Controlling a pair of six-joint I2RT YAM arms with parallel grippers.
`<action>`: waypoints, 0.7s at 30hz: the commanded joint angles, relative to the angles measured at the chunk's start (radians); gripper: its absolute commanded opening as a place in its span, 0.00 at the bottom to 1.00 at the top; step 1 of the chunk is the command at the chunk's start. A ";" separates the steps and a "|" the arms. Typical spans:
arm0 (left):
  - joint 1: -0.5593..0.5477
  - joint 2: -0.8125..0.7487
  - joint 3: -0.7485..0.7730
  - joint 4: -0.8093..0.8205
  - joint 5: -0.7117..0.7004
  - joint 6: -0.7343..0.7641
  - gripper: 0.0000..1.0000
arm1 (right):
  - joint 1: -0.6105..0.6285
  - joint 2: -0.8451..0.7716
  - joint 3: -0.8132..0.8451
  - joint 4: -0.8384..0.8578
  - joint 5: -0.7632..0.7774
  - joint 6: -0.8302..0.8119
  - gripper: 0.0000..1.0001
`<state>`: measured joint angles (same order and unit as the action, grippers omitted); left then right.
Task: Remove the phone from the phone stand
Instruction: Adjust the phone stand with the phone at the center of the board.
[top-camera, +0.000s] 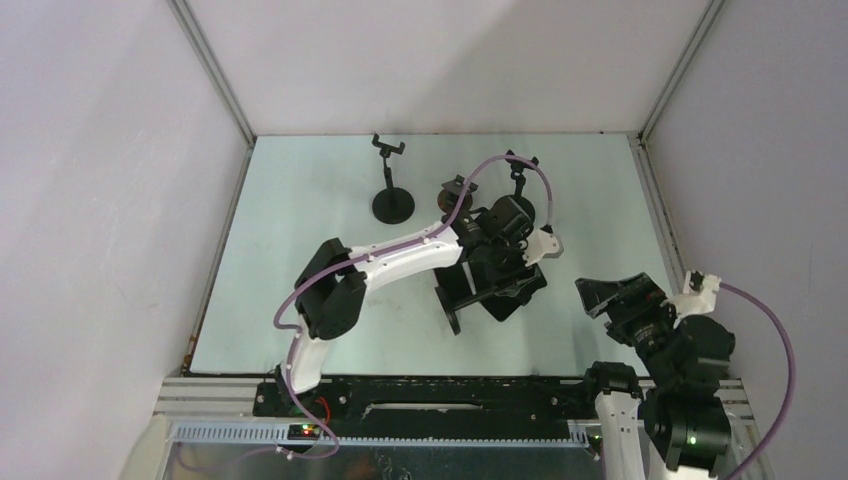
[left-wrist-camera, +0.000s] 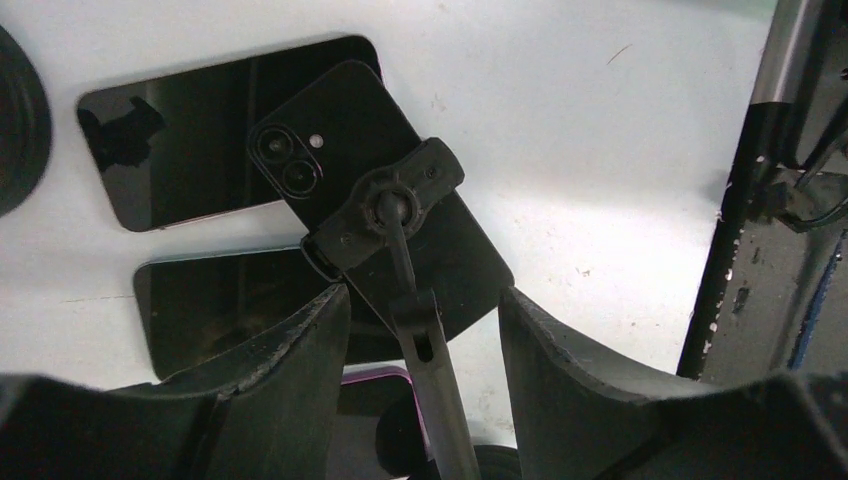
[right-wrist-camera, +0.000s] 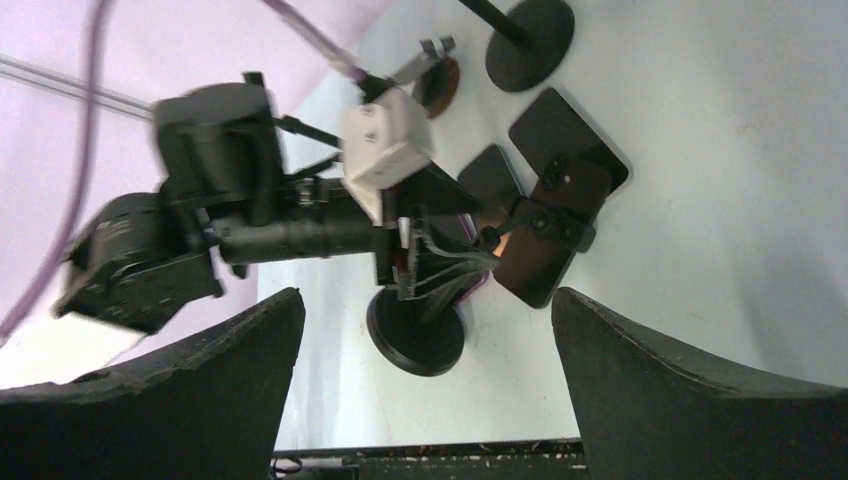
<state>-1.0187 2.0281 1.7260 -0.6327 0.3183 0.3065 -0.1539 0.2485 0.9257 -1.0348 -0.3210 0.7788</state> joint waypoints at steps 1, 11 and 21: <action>-0.001 0.050 0.042 -0.024 -0.021 -0.007 0.62 | -0.003 -0.048 0.064 -0.014 0.048 -0.011 0.95; -0.003 0.172 0.184 -0.093 -0.145 -0.027 0.56 | 0.003 -0.067 0.076 -0.046 0.065 -0.030 0.95; -0.008 0.223 0.231 -0.128 -0.168 -0.024 0.49 | 0.015 -0.064 0.076 -0.053 0.073 -0.049 0.95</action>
<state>-1.0260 2.2303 1.9083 -0.7460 0.1837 0.2867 -0.1467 0.1913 0.9859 -1.0924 -0.2569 0.7582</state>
